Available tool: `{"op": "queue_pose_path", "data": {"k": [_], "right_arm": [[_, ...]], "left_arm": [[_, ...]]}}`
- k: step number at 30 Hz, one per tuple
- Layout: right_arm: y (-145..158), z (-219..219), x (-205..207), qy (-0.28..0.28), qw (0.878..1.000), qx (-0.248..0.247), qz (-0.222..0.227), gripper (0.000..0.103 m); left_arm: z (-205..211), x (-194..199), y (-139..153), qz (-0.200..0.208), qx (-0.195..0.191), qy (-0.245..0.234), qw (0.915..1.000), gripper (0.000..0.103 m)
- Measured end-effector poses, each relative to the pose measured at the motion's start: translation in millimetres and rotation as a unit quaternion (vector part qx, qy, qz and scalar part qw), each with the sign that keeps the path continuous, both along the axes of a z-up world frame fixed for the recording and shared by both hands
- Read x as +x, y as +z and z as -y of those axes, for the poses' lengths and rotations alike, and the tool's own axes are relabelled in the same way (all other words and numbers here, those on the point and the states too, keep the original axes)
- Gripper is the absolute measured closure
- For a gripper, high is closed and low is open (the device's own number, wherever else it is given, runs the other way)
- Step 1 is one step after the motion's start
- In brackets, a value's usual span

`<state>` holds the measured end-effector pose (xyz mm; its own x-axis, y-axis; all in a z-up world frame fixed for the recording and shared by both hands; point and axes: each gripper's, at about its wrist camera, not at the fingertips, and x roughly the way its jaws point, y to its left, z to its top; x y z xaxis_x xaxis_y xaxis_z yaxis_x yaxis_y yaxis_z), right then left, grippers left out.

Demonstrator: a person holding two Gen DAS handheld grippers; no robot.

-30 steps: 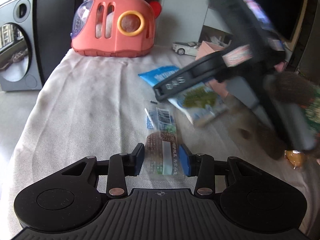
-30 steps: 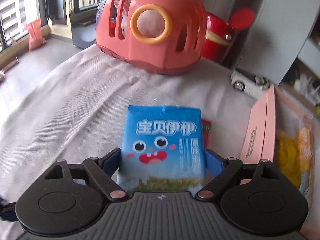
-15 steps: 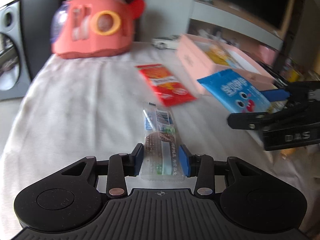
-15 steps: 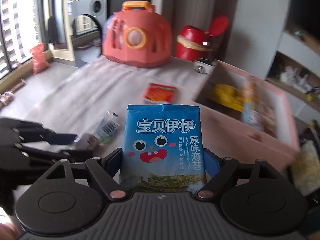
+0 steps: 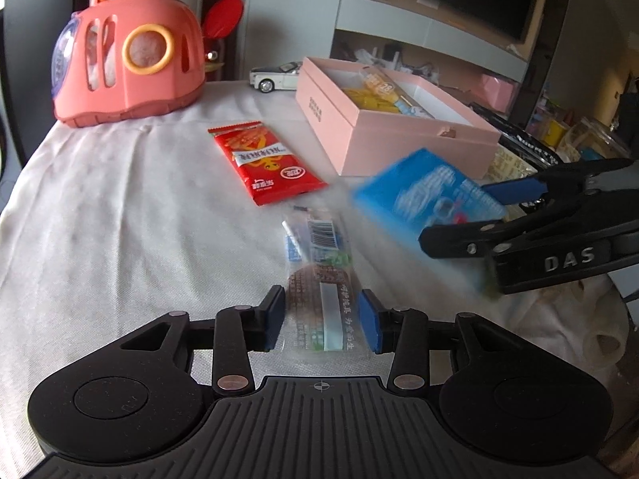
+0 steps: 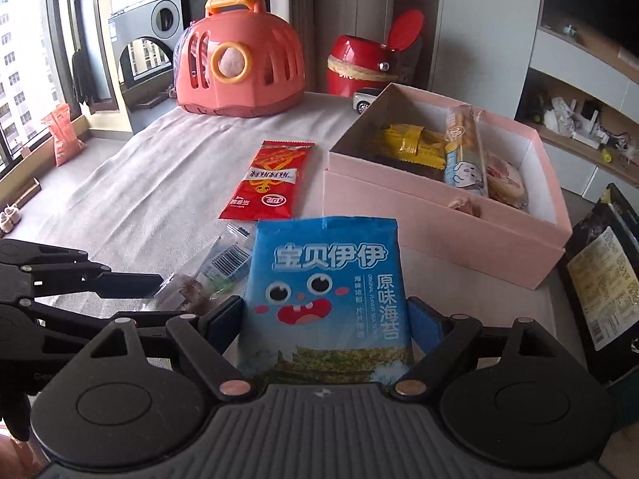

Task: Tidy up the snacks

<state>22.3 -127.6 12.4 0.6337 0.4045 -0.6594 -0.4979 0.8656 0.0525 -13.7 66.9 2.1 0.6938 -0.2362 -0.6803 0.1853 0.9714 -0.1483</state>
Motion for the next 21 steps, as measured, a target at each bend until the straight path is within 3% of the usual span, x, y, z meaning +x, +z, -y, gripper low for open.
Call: {"op": "queue_pose_path", "data": {"k": [4,8,12,16,21], "right_arm": [[7,7,-8,0.009,1.0,0.024,0.018,0.016],[15,18,-11,0.001,0.997,0.059,0.044,0.016],[20,34,-20,-0.039,0.994,0.025,0.1,0.016],[13,62,-21,-0.073,0.993,0.001,0.089,0.016],[-3,87,-19,-0.109,0.992,0.015,0.061,0.016]], "left_arm": [[-2,-4,-2,0.007,-0.015,0.015,0.9997,0.057],[1,-5,-2,0.012,0.004,0.004,0.9999,0.057],[3,-9,-4,0.02,0.013,-0.004,0.9997,0.057],[4,-12,-6,0.031,0.019,-0.007,0.9993,0.057],[-1,-12,-5,0.03,0.006,0.003,0.9995,0.059]]}}
